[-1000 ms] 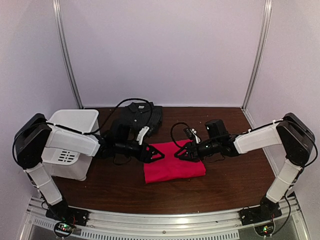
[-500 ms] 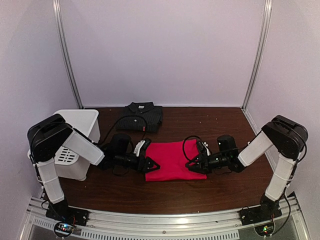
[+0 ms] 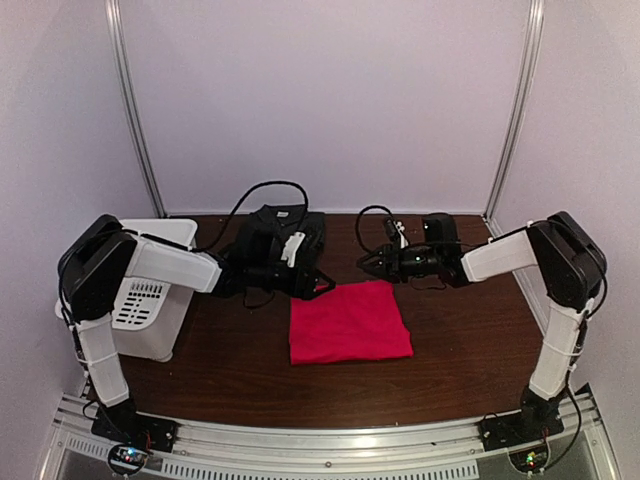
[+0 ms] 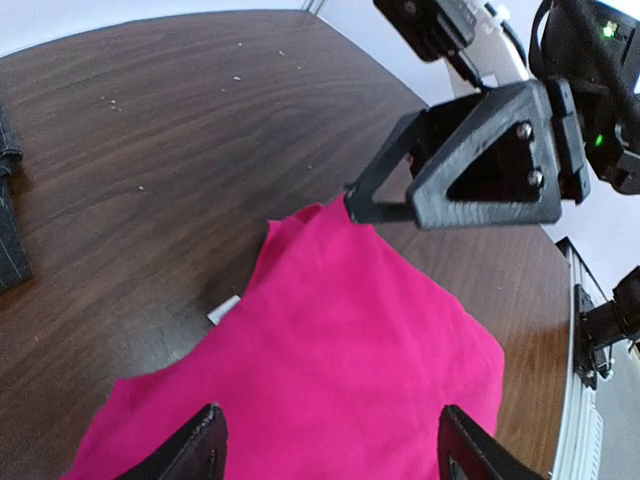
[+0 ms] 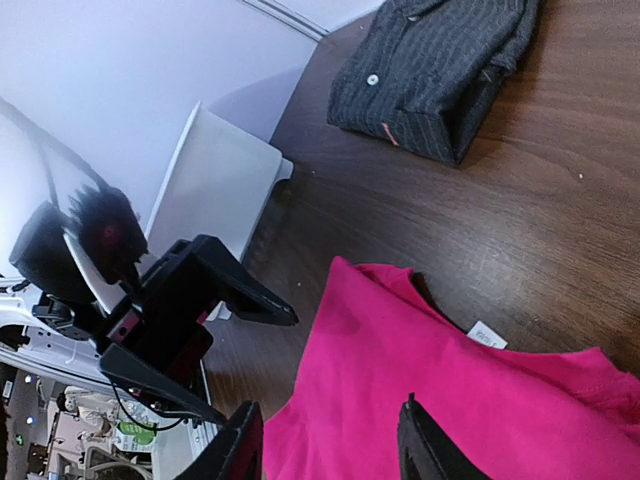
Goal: Fold and stack the mixed laundry pile
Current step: Smooth out the square-folded T-shirt at the center of the board, then pick up the square-folded T-shirt from the center of the board, then turn over the square-folded T-shirt at the center of the board.
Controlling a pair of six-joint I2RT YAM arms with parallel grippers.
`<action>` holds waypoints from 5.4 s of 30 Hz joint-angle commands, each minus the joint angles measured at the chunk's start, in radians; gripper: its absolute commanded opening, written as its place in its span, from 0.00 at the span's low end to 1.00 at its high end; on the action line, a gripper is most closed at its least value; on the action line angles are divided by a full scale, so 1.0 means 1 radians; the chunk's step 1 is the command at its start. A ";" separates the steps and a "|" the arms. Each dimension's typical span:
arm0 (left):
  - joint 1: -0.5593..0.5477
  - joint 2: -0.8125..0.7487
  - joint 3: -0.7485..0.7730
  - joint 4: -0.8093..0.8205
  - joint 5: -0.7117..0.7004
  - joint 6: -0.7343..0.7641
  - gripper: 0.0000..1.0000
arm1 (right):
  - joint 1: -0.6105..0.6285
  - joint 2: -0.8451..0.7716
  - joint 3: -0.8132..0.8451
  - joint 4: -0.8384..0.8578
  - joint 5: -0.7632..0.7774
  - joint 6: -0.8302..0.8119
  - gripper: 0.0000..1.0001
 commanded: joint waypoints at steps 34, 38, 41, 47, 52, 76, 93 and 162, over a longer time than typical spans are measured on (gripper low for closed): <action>-0.443 0.131 0.262 -0.194 -0.580 0.896 0.64 | -0.242 -0.381 -0.300 -0.369 0.118 -0.092 0.51; -0.488 0.259 0.398 -0.265 -0.602 0.951 0.53 | -0.253 -0.383 -0.368 -0.294 0.076 -0.037 0.55; -0.506 0.327 0.457 -0.279 -0.612 0.965 0.49 | -0.253 -0.385 -0.413 -0.234 0.062 0.008 0.57; -0.508 0.443 0.571 -0.362 -0.635 0.969 0.46 | -0.251 -0.380 -0.465 -0.197 0.059 0.032 0.61; -0.508 0.460 0.589 -0.366 -0.665 0.949 0.23 | -0.247 -0.360 -0.481 -0.178 0.052 0.039 0.64; -0.499 0.226 0.333 -0.083 -0.559 0.871 0.00 | -0.049 -0.098 -0.578 0.363 0.001 0.459 0.77; -0.498 0.146 0.211 -0.024 -0.514 0.861 0.00 | -0.042 0.252 -0.403 0.680 0.028 0.643 0.53; -0.118 -0.890 -0.292 -0.487 -0.956 0.139 0.91 | 0.533 0.444 1.015 -1.357 0.932 -0.492 0.12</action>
